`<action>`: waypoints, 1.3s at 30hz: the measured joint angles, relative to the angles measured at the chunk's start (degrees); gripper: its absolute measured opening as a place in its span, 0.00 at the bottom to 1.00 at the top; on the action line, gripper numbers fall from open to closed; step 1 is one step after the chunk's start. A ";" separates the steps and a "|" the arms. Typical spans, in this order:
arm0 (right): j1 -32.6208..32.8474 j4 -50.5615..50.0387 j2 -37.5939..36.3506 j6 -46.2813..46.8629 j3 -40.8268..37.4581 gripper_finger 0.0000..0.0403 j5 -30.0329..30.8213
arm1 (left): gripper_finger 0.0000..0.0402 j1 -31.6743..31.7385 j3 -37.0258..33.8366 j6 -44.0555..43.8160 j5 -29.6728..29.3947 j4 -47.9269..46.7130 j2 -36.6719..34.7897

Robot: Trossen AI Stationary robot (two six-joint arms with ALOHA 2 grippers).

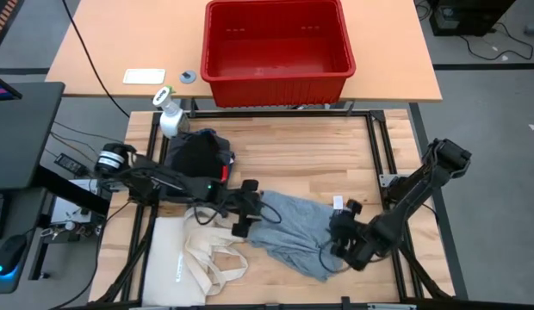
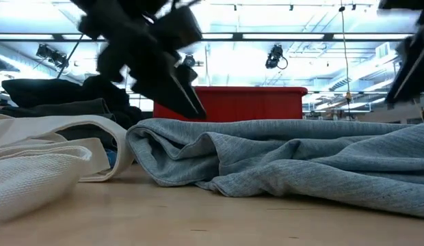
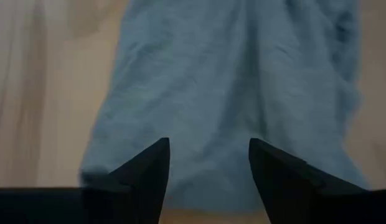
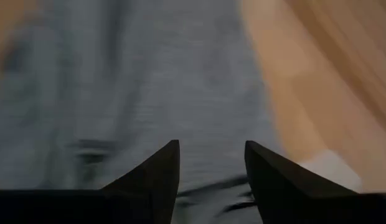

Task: Fold Laundry from Bin
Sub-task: Fold the gray shirt

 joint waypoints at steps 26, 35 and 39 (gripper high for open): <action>-3.69 -17.88 -0.68 26.53 -8.05 0.43 -15.10 | 0.53 -1.62 0.02 -4.98 12.17 0.59 8.32; -0.40 -20.88 -0.66 21.03 1.07 0.40 0.39 | 0.53 -1.42 1.63 -2.68 8.71 1.02 0.95; -1.99 -12.72 -0.66 15.18 -1.13 0.40 3.11 | 0.53 0.59 1.63 0.29 0.52 1.36 2.36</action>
